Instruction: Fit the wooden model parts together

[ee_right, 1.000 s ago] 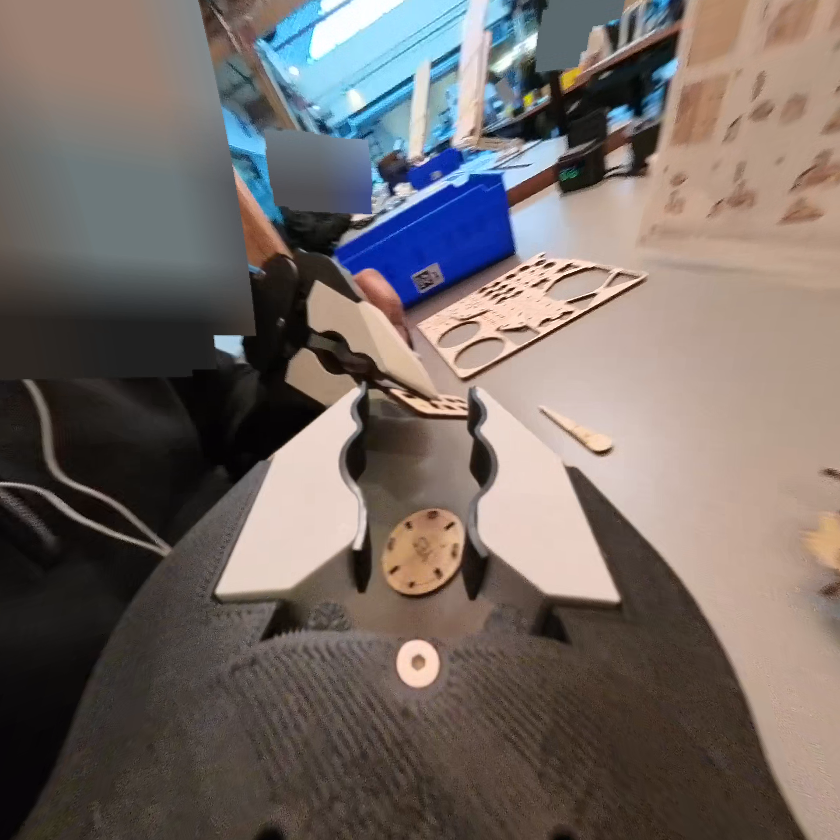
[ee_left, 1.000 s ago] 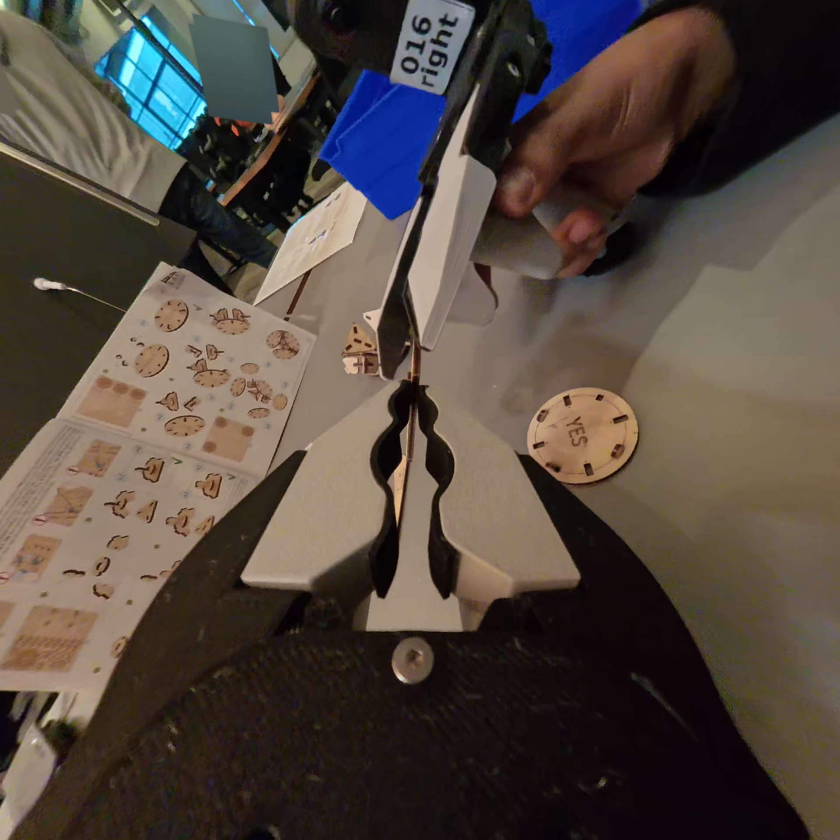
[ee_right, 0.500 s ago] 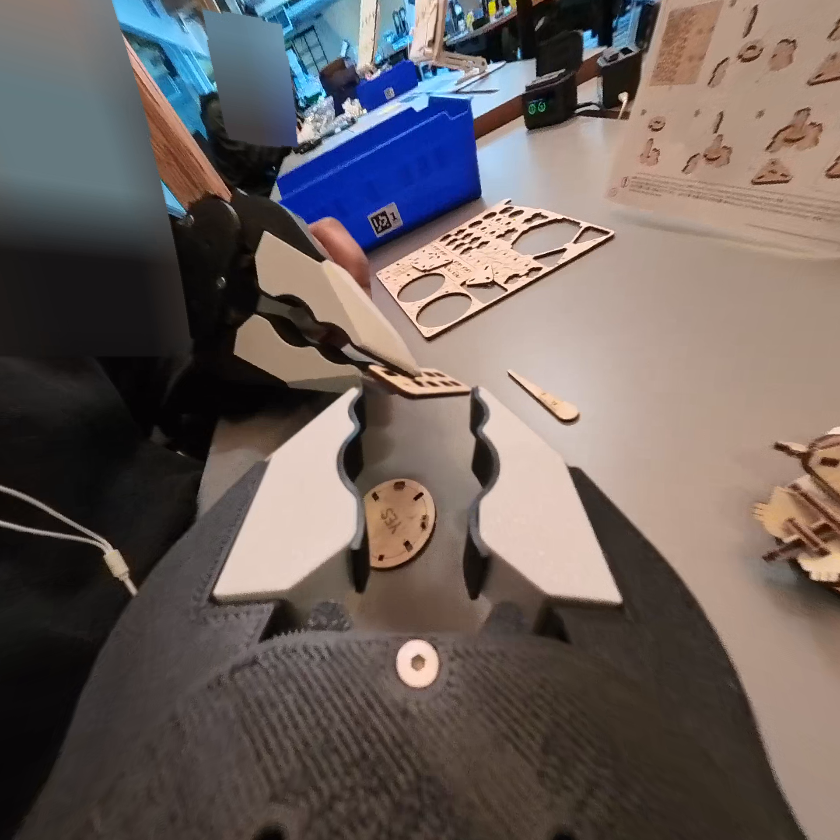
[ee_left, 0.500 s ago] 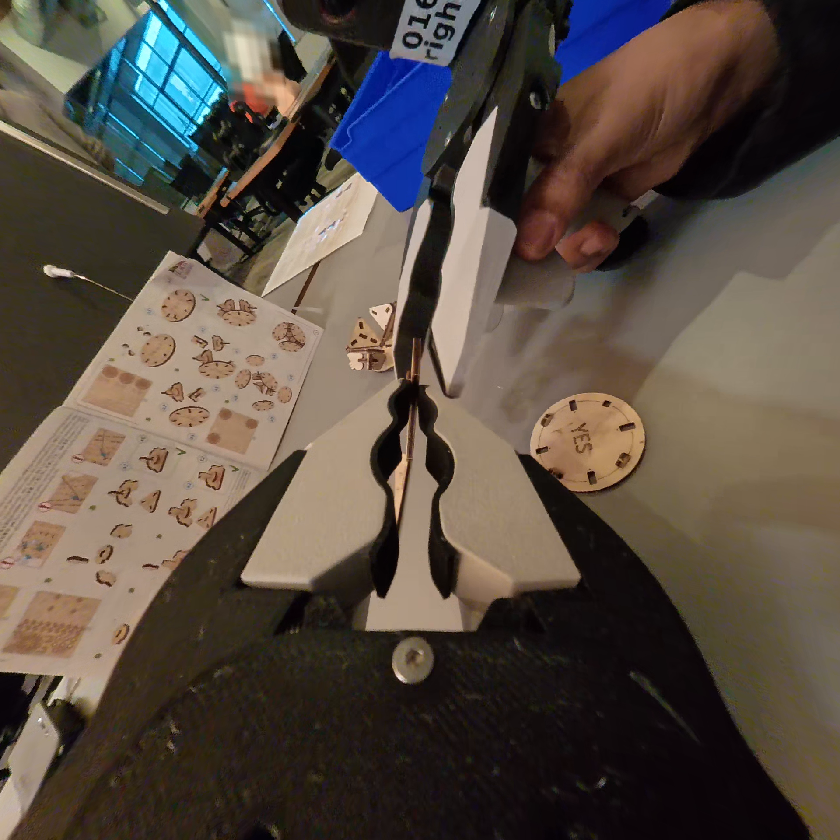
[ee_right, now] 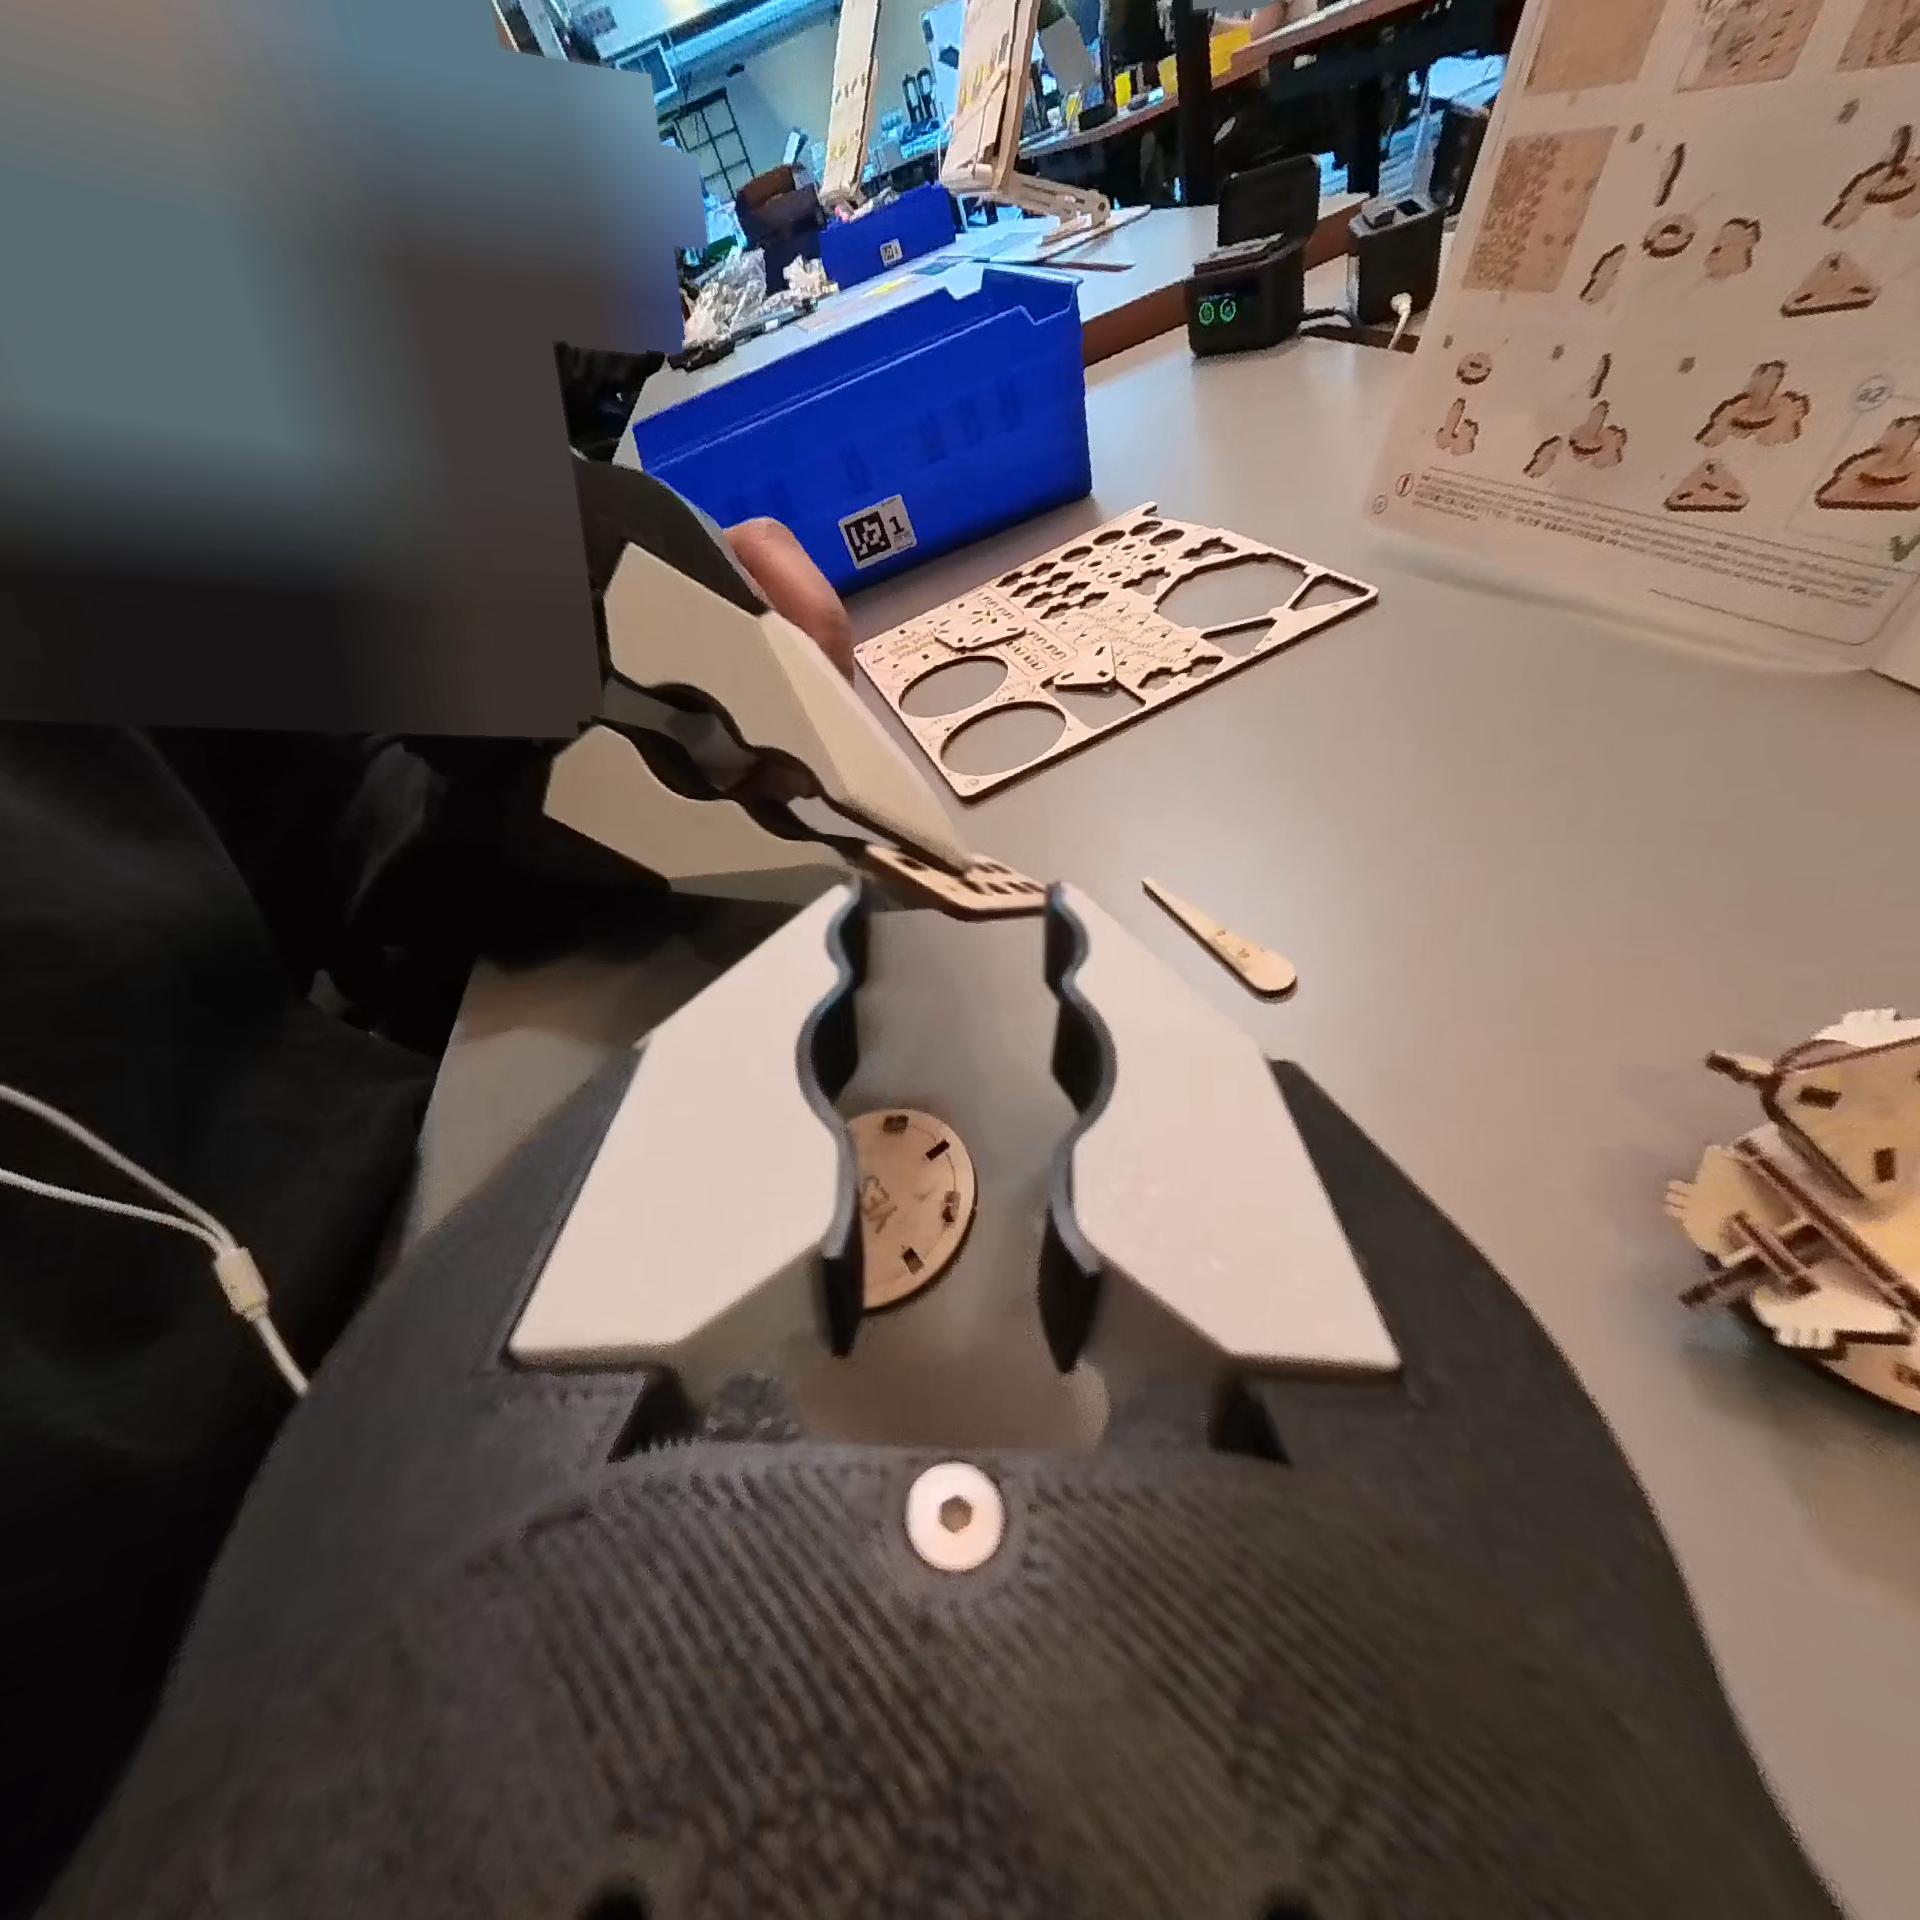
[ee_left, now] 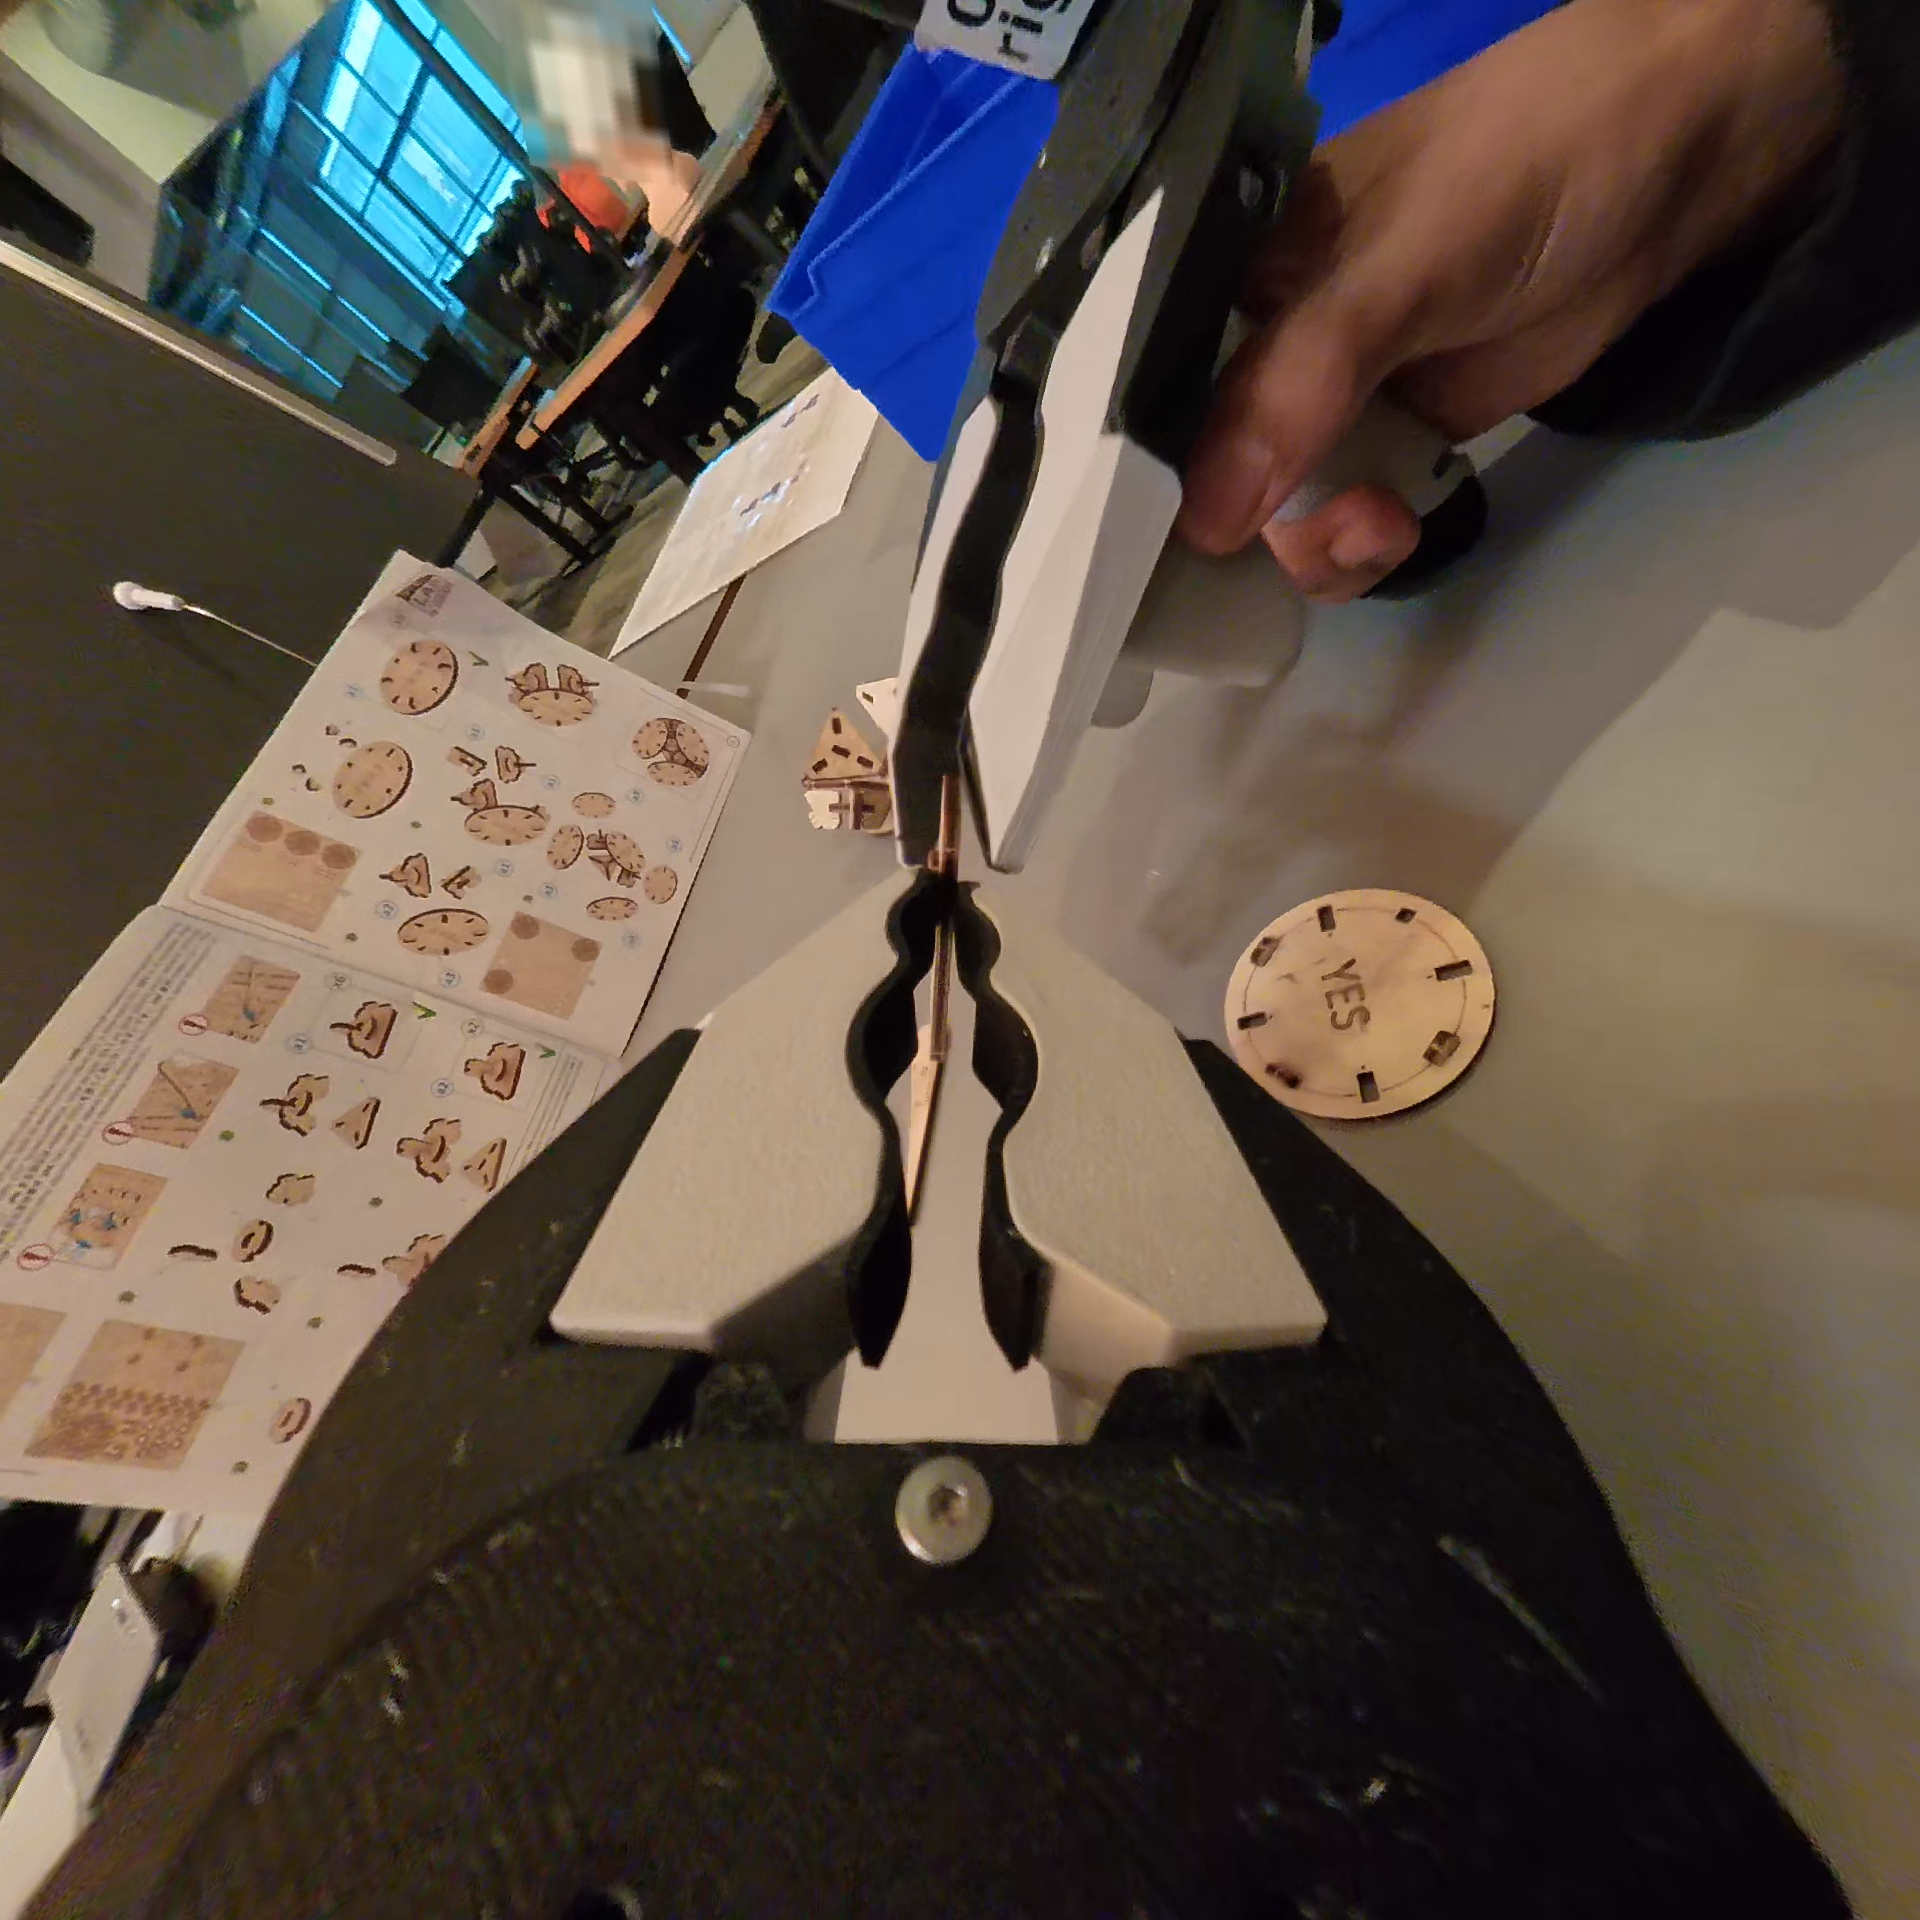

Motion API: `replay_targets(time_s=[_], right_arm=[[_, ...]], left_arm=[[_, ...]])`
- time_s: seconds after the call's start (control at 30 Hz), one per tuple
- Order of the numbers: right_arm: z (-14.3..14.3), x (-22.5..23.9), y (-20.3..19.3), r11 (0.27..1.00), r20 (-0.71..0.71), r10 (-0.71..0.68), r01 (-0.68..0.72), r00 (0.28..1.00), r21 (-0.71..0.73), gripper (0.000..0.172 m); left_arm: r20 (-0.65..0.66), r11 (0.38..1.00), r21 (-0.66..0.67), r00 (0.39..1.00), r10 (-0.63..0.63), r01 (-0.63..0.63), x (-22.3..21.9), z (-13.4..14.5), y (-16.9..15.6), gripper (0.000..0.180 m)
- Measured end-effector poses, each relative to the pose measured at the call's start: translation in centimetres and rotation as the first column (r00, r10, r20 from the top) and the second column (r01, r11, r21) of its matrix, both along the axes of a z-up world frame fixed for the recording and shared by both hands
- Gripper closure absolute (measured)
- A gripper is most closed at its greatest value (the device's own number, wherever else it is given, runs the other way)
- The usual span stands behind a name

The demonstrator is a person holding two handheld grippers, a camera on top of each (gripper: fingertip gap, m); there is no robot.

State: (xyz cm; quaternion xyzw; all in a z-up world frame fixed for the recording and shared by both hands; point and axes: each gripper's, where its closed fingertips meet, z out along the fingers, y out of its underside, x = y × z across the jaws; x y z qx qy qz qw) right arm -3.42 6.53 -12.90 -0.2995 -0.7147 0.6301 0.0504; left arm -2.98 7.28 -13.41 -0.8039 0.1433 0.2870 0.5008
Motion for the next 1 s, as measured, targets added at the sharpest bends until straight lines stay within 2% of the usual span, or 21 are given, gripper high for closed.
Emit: replay_targets(time_s=[0.1,0.27,0.43,0.57,0.7,0.77,0.8,0.9,1.0], right_arm=[[0.2,0.1,-0.1,0.999,0.017,0.01,-0.01,1.0,-0.032,0.132],[-0.5,0.2,-0.1,1.0,0.056,0.017,-0.017,0.998,-0.003,0.145],[-0.3,0.2,0.0,0.999,0.088,0.026,-0.023,0.996,-0.035,0.147],[-0.4,0.0,0.4,0.999,0.094,0.018,-0.015,0.995,-0.028,0.148],[0.5,-0.3,0.9,0.999,0.032,-0.003,0.004,0.999,-0.034,0.15],[1.7,-0.2,1.0,0.998,-0.051,-0.009,0.007,0.999,-0.057,0.15],[2.2,-0.1,1.0,0.998,-0.093,-0.017,0.011,0.995,-0.06,0.15],[3.7,0.6,0.9,0.998,-0.203,-0.009,-0.006,0.979,-0.07,0.15],[5.1,1.3,0.7,0.997,-0.302,-0.008,-0.017,0.953,-0.079,0.151]], left_arm=[[-0.025,1.0,-0.022,1.0,0.018,-0.019,-0.2,-0.3,0.1,0.18],[-0.053,0.999,-0.047,0.998,0.013,-0.016,0.1,-0.7,0.2,0.18],[-0.055,0.999,-0.037,0.998,0.011,-0.013,0.1,-0.5,0.2,0.18],[0.009,1.0,0.004,1.0,-0.004,0.004,0.2,-0.1,0.3,0.178],[0.17,0.994,0.103,0.984,-0.046,0.028,-0.1,1.1,-0.1,0.157],[0.338,0.982,0.187,0.937,-0.087,0.023,-0.4,2.1,-0.4,0.143],[0.431,0.972,0.234,0.894,-0.123,0.021,-0.6,2.6,-0.5,0.138],[0.651,0.943,0.334,0.721,-0.238,0.011,-1.0,3.5,-0.9,0.122],[0.767,0.918,0.397,0.545,-0.34,0.014,-1.0,3.9,-1.0,0.116]])
